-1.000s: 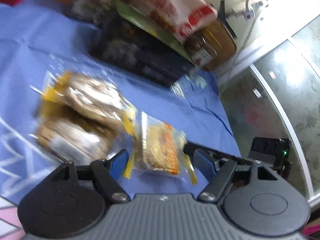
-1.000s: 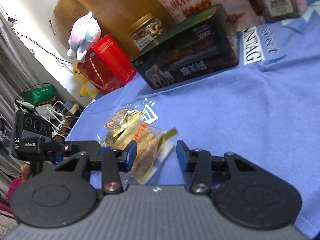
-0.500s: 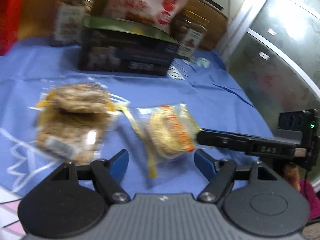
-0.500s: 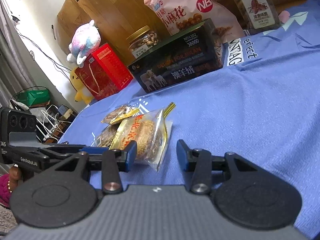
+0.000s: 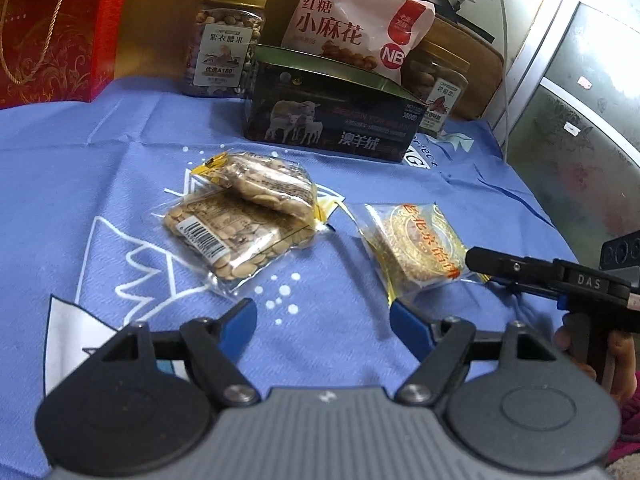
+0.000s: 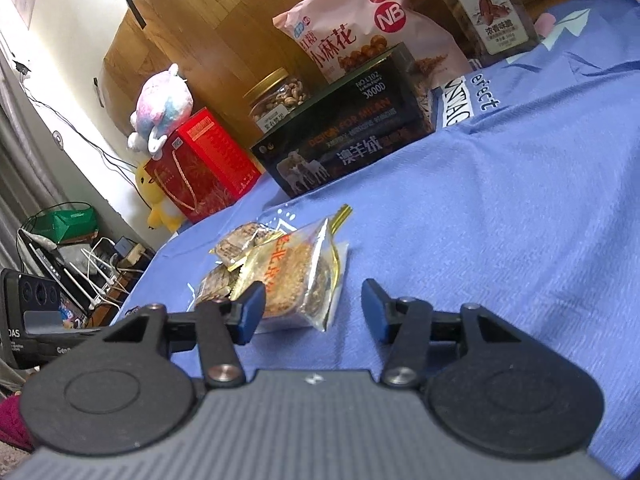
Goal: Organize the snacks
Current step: 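Position the left gripper around the round yellow-wrapped cake packet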
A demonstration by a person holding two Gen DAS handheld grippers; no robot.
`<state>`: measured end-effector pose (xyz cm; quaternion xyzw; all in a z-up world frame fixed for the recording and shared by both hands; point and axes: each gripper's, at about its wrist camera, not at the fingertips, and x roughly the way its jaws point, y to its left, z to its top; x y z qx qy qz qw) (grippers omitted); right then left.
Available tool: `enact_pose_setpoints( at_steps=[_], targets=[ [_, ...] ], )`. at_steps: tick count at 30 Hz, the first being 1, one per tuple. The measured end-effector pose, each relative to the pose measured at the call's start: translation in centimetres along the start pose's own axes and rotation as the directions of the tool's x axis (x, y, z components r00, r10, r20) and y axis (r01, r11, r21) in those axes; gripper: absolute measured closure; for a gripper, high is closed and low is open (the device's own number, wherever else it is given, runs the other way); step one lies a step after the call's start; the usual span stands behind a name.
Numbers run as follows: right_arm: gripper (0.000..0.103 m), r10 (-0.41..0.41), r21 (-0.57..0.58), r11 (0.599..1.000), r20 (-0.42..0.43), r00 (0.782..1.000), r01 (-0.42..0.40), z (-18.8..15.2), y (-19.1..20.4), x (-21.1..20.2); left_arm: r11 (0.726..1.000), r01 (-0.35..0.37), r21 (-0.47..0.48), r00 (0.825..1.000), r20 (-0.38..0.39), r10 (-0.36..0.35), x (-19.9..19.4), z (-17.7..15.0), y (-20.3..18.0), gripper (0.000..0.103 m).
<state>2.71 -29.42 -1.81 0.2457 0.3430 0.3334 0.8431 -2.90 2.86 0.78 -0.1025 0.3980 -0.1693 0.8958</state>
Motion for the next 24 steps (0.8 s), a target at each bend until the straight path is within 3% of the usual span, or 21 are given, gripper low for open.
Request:
enact_pose_setpoints(
  at_steps=[7, 12, 16, 20, 24],
  targets=[
    [0.043, 0.015, 0.025, 1.0, 0.034, 0.999, -0.016, -0.5, -0.1, -0.2, 1.0, 0.008, -0.005, 1.0, 0.004, -0.008, 0.0, -0.1, 0.0, 0.021],
    [0.042, 0.012, 0.011, 1.0, 0.035, 0.999, -0.013, -0.6, 0.2, -0.2, 0.999, 0.044, -0.019, 0.999, 0.012, -0.044, 0.1, -0.2, 0.3, 0.001],
    [0.041, 0.013, 0.013, 1.0, 0.033, 0.999, -0.014, -0.6, 0.2, -0.2, 0.997, 0.063, -0.032, 0.997, 0.045, -0.061, -0.1, -0.7, 0.6, 0.0],
    [0.037, 0.016, 0.005, 1.0, 0.031, 0.999, -0.017, -0.6, 0.4, -0.1, 0.996, 0.032, -0.078, 0.993, 0.116, -0.022, -0.5, -1.3, 1.4, 0.0],
    [0.035, 0.026, 0.007, 1.0, 0.029, 0.999, -0.026, -0.6, 0.4, -0.1, 0.997, 0.038, -0.063, 0.993, 0.113, -0.031, -0.6, -1.2, 1.7, 0.0]
  ],
)
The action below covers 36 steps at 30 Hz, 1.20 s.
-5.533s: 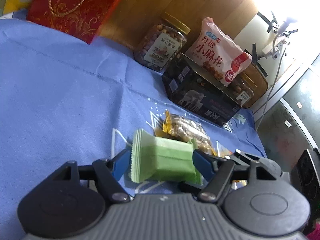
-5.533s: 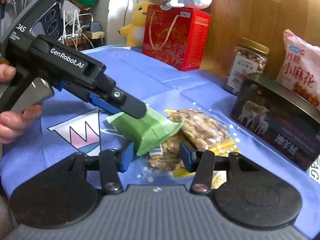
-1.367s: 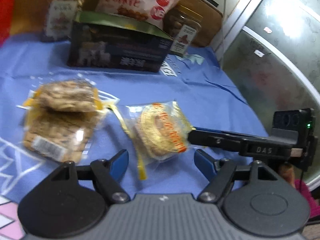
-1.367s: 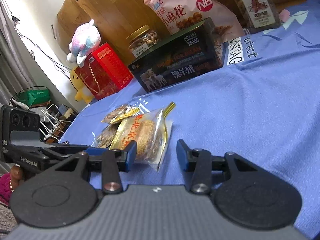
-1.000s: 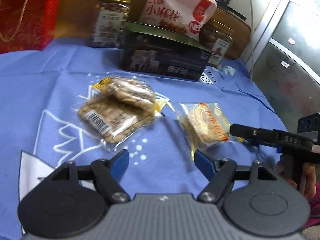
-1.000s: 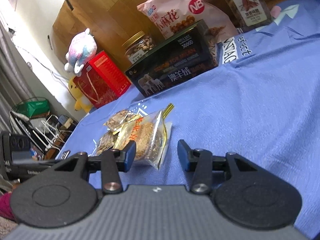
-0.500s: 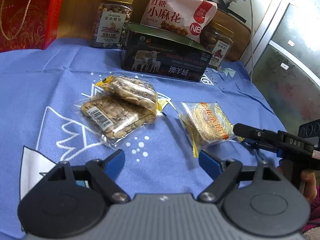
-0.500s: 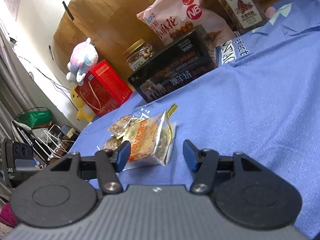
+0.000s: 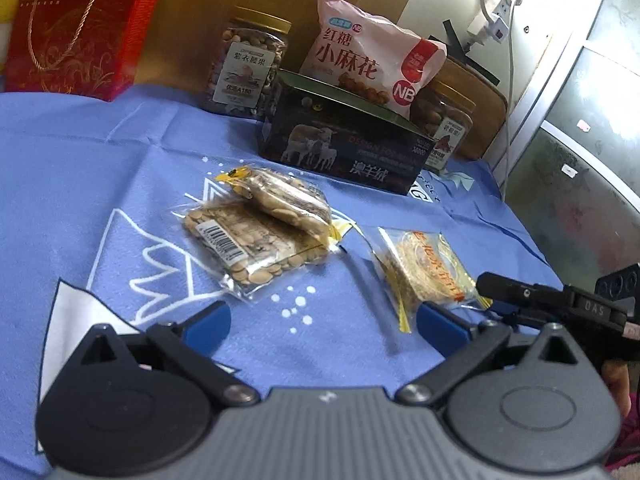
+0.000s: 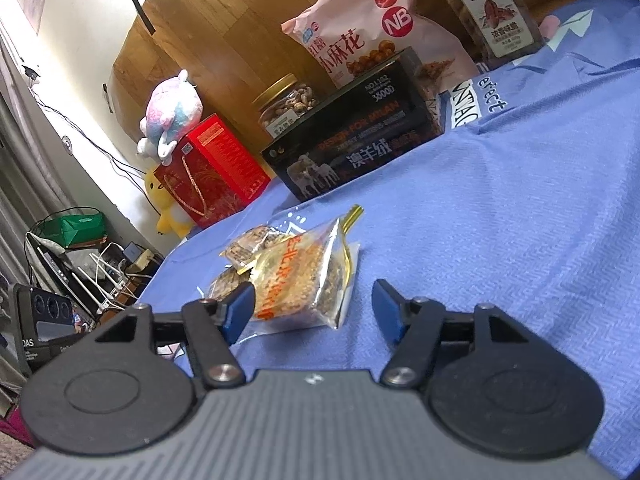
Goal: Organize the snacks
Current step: 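Position the left gripper around the round yellow-wrapped cake packet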
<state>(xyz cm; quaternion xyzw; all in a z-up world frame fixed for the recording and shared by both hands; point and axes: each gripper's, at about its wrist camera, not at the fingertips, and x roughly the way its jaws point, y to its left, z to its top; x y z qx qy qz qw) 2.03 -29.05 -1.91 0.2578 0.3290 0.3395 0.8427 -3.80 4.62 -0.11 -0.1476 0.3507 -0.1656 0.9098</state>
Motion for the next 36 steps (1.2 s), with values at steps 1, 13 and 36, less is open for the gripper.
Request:
enact_pose_setpoints(
  at_steps=[1, 13, 36],
  targets=[
    [0.033, 0.004, 0.002, 1.0, -0.004, 1.0, -0.004, 0.1, 0.0, 0.0, 1.0, 0.001, 0.016, 1.0, -0.005, -0.001, 0.0, 0.0, -0.1, 0.0],
    [0.025, 0.009, -0.019, 1.0, -0.022, 1.0, -0.01, 0.1, 0.5, 0.3, 0.994, 0.1, 0.035, 0.995, -0.021, -0.099, -0.8, 0.5, 0.2, 0.0],
    [0.074, 0.04, -0.025, 0.999, -0.108, 0.993, -0.042, -0.3, 0.8, 0.6, 0.976, 0.218, 0.009, 0.967, -0.137, -0.215, 3.3, 1.8, -1.9, 0.026]
  ],
)
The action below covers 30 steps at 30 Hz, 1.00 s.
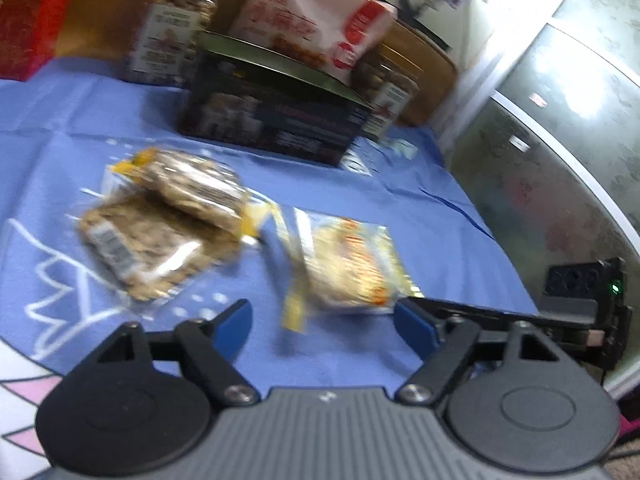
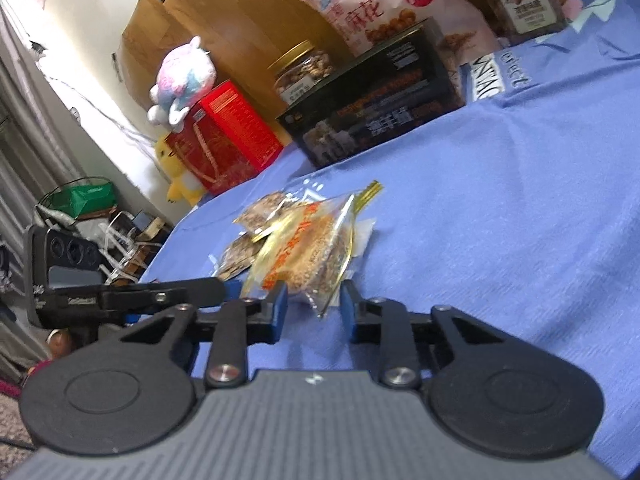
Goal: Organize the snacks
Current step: 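Position the left gripper around the round yellow-wrapped cake packet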
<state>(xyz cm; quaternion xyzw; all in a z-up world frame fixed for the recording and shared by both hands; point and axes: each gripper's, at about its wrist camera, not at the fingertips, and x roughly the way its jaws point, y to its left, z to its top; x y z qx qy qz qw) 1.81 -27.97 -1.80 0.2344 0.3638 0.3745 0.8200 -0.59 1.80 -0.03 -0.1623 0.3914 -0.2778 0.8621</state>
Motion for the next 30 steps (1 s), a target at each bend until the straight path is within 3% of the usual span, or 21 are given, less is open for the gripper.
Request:
enact_pose_setpoints(
  at_steps=[4, 10, 17, 21, 23, 30],
  targets=[
    [0.076, 0.007, -0.034, 0.999, -0.024, 1.0, -0.007, -0.7, 0.9, -0.3, 0.998, 0.005, 0.063, 1.0, -0.003, -0.005, 0.0, -0.5, -1.3, 0.026],
    [0.072, -0.022, -0.034, 0.999, -0.018, 1.0, 0.021, -1.2, 1.0, -1.2, 1.0, 0.016, 0.024, 1.0, 0.02, -0.016, -0.9, -0.5, -0.6, 0.021],
    [0.054, -0.033, -0.042, 0.999, -0.006, 0.999, 0.033, -0.8, 1.0, -0.8, 1.0, -0.016, -0.009, 0.999, 0.035, 0.016, -0.9, 0.1, 0.0, 0.013],
    [0.054, -0.026, -0.057, 0.998, -0.004, 1.0, 0.026, -0.7, 1.4, 0.2, 1.0, -0.003, 0.008, 1.0, 0.008, 0.003, 0.2, 0.0, -0.3, 0.019],
    [0.067, -0.022, -0.076, 0.997, -0.018, 1.0, 0.021, -0.7, 1.6, 0.3, 0.999, 0.03, 0.028, 0.999, -0.016, -0.029, 0.6, -0.1, -0.8, 0.025],
    [0.072, -0.014, -0.082, 0.997, -0.019, 1.0, 0.012, -1.0, 1.4, -0.6, 0.994, 0.061, 0.093, 0.998, -0.04, -0.057, 0.6, -1.0, -2.3, 0.022]
  ],
)
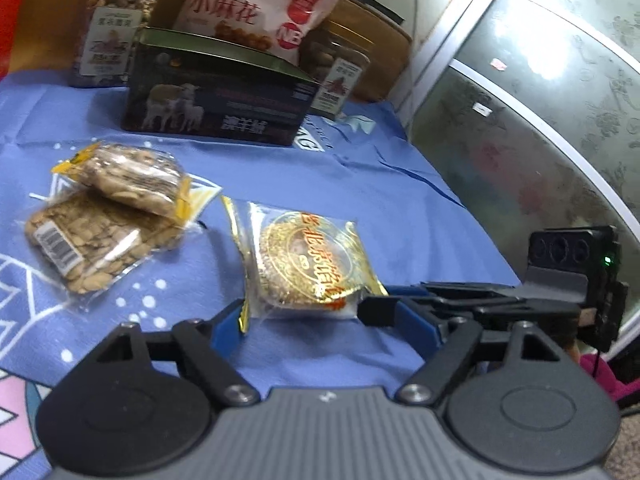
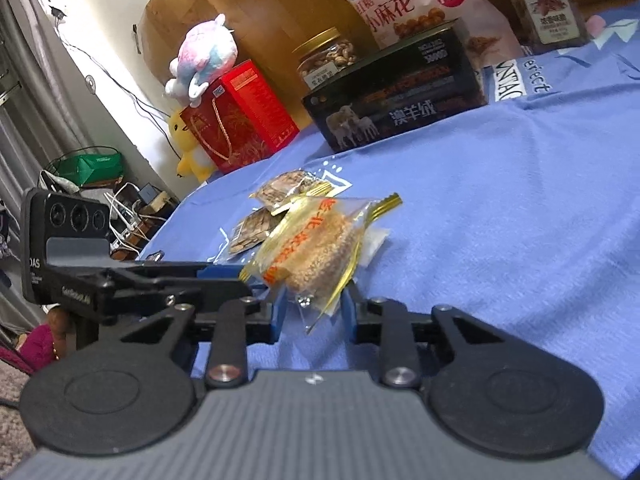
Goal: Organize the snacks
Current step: 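Position the left gripper around the round yellow-wrapped cake packet, then close the left gripper on the cake packet and lift it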
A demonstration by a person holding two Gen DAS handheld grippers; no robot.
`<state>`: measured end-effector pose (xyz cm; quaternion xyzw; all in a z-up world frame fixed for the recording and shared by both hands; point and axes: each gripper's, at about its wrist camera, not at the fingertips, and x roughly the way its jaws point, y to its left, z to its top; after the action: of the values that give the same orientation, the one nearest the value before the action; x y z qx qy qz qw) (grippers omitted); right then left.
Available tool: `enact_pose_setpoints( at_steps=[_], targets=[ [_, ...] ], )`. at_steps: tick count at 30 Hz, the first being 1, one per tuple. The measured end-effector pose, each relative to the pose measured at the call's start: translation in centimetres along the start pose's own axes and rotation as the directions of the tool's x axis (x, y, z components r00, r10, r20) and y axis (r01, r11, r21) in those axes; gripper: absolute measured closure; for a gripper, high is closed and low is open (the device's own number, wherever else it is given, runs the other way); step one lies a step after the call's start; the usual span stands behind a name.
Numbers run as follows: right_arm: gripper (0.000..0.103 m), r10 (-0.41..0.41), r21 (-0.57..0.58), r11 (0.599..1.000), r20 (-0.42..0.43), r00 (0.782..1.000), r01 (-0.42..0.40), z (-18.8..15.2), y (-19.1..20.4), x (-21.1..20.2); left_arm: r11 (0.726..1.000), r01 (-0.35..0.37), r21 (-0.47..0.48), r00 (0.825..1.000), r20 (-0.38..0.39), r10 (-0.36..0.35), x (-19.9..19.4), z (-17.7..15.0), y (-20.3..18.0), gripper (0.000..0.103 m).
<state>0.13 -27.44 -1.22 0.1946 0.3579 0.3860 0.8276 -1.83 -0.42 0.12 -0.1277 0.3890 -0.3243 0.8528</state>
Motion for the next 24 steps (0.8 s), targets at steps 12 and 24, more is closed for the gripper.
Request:
enact_pose_setpoints(
  at_steps=[12, 24],
  targets=[
    [0.068, -0.004, -0.011, 1.0, -0.018, 1.0, 0.004, -0.7, 0.1, -1.3, 0.998, 0.049, 0.026, 0.999, 0.017, -0.049, -1.2, -0.5, -0.7, 0.018],
    [0.06, 0.018, -0.108, 0.994, -0.058, 0.998, -0.024, -1.0, 1.4, -0.9, 0.999, 0.036, 0.023, 0.999, 0.007, -0.036, -0.7, -0.3, -0.9, 0.014]
  ],
)
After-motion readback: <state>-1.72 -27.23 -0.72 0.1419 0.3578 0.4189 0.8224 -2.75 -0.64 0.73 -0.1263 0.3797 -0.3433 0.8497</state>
